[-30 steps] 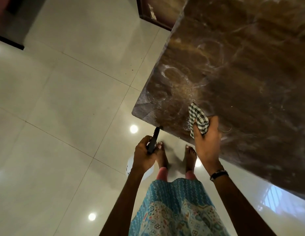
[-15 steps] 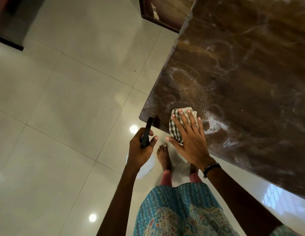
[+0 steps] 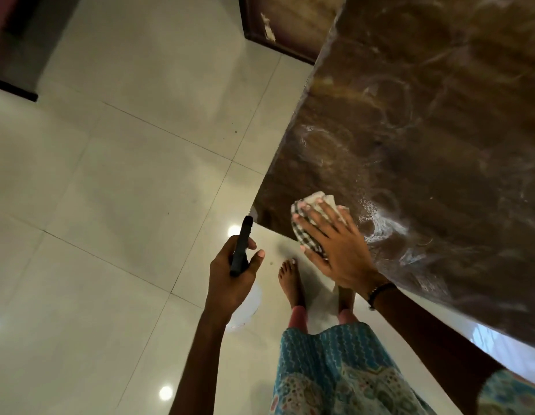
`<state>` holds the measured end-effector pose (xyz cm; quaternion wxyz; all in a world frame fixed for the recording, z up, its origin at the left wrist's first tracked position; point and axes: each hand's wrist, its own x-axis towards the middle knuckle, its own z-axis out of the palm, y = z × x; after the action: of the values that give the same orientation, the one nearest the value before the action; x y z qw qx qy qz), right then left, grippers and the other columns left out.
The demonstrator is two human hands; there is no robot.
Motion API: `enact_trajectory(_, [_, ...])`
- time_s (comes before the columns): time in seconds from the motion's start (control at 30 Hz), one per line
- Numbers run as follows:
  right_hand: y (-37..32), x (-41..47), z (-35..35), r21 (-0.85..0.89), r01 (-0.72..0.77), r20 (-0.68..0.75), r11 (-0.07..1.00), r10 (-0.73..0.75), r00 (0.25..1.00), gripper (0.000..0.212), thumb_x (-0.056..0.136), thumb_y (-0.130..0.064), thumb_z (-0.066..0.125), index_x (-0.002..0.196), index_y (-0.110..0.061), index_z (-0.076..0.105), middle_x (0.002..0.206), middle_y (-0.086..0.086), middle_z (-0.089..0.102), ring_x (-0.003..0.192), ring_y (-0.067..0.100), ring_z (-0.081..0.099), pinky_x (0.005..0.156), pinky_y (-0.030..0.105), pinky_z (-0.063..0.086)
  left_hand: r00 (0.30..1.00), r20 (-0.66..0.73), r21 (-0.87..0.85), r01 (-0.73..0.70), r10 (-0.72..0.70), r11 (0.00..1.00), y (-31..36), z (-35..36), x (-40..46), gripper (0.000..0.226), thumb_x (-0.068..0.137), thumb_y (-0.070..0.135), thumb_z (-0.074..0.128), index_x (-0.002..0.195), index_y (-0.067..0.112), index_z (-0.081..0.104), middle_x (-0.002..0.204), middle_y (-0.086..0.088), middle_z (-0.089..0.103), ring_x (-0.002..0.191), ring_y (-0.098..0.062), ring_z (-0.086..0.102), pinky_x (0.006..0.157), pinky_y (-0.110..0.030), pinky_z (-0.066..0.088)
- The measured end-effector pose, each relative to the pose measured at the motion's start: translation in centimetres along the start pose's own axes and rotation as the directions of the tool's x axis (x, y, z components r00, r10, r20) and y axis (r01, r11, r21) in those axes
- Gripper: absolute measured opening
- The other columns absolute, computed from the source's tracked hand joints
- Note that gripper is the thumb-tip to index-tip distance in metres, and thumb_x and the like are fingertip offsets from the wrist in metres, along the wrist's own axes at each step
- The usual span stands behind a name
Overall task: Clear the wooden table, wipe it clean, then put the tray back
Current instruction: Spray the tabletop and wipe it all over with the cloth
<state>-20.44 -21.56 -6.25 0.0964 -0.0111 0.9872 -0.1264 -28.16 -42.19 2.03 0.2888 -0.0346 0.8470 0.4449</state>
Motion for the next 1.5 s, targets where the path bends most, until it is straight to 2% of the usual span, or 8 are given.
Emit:
enact_trajectory(0.13, [-1.8,4.9,-0.7,0.080,-0.242,-0.101,0.967,0.249,0.963,0.057,0.096,-0.053,0.033,0.147,-0.027,0.032,0.155,0.001,0.031,0.145,0.026,0.022,0.118,0.053,0.013,1.000,-0.010,0.000,-0.009,0.009,1.000,0.3,0.1,0.2,0.011,0.083,0.013,0.067,0.091,0.009,0.059,0.058,0.006,0.043,0.047,-0.004,0.041,0.052,-0.006,0.036])
enact_trajectory(0.3, [-6.0,8.6,0.2,0.012,0.008,-0.057,1.000,-0.008,0.998,0.057,0.095,-0.048,0.036,0.148,-0.027,0.029,0.157,0.001,0.027,0.147,0.028,0.018,0.120,0.051,0.010,0.998,0.025,0.036,-0.057,0.056,0.998,0.7,0.2,0.3,0.011,0.083,0.011,0.067,0.091,0.009,0.059,0.066,-0.010,0.052,0.048,-0.005,0.043,0.053,-0.005,0.035])
enact_trajectory(0.43, [-3.6,2.4,0.4,-0.007,0.116,-0.051,0.993,-0.116,0.992,0.058,0.096,-0.046,0.038,0.149,-0.027,0.024,0.158,-0.003,0.018,0.147,0.023,0.014,0.119,0.047,0.014,0.997,0.047,0.065,-0.069,0.066,0.995,1.4,0.2,0.5,0.011,0.083,0.011,0.067,0.091,0.008,0.060,0.058,0.003,0.044,0.049,-0.005,0.044,0.053,-0.004,0.036])
enact_trajectory(0.67, [-1.8,4.3,-0.8,0.109,-0.292,-0.108,0.950,0.303,0.947,0.056,0.095,-0.049,0.036,0.147,-0.029,0.030,0.156,-0.002,0.030,0.146,0.024,0.020,0.118,0.048,0.010,0.994,0.060,0.061,-0.100,0.096,0.993,2.6,0.6,1.7,0.010,0.083,0.009,0.067,0.089,0.008,0.059,0.061,0.005,0.047,0.051,-0.002,0.046,0.055,-0.004,0.037])
enact_trajectory(0.93, [-3.1,2.9,0.1,0.046,0.007,-0.003,0.999,-0.007,1.000,0.054,0.095,-0.044,0.036,0.147,-0.030,0.031,0.157,-0.002,0.028,0.148,0.025,0.014,0.121,0.046,0.010,0.968,0.176,0.095,-0.198,0.179,0.976,3.9,2.5,1.7,0.017,0.081,0.008,0.069,0.095,0.010,0.059,0.056,0.016,0.046,0.051,0.001,0.051,0.052,-0.005,0.036])
enact_trajectory(1.2, [3.2,-2.1,-1.0,0.093,-0.395,-0.046,0.914,0.400,0.915,0.057,0.096,-0.049,0.030,0.150,-0.030,0.021,0.158,-0.002,0.021,0.147,0.021,0.010,0.120,0.042,0.003,0.972,0.220,0.079,-0.105,0.086,0.991,4.8,5.0,2.7,0.017,0.081,0.018,0.069,0.097,0.016,0.062,0.086,0.005,0.066,0.070,-0.003,0.059,0.063,-0.005,0.042])
enact_trajectory(1.4, [3.2,-1.5,-0.5,0.132,-0.416,-0.081,0.900,0.428,0.900,0.058,0.097,-0.049,0.030,0.150,-0.033,0.013,0.158,-0.002,0.018,0.148,0.020,0.008,0.120,0.040,0.000,0.981,0.194,0.148,-0.047,0.018,0.988,5.5,6.8,2.9,0.024,0.082,0.025,0.068,0.098,0.009,0.061,0.079,0.000,0.060,0.075,-0.021,0.058,0.060,-0.011,0.037])
enact_trajectory(1.5, [3.6,-1.7,-0.4,0.125,-0.399,-0.072,0.908,0.409,0.910,0.059,0.097,-0.050,0.030,0.150,-0.032,0.014,0.158,0.000,0.020,0.148,0.021,0.009,0.121,0.041,0.001,0.984,0.173,0.154,0.003,-0.030,0.988,5.7,6.8,3.2,0.030,0.082,0.026,0.068,0.104,0.006,0.062,0.093,-0.010,0.068,0.089,-0.027,0.063,0.071,-0.019,0.039])
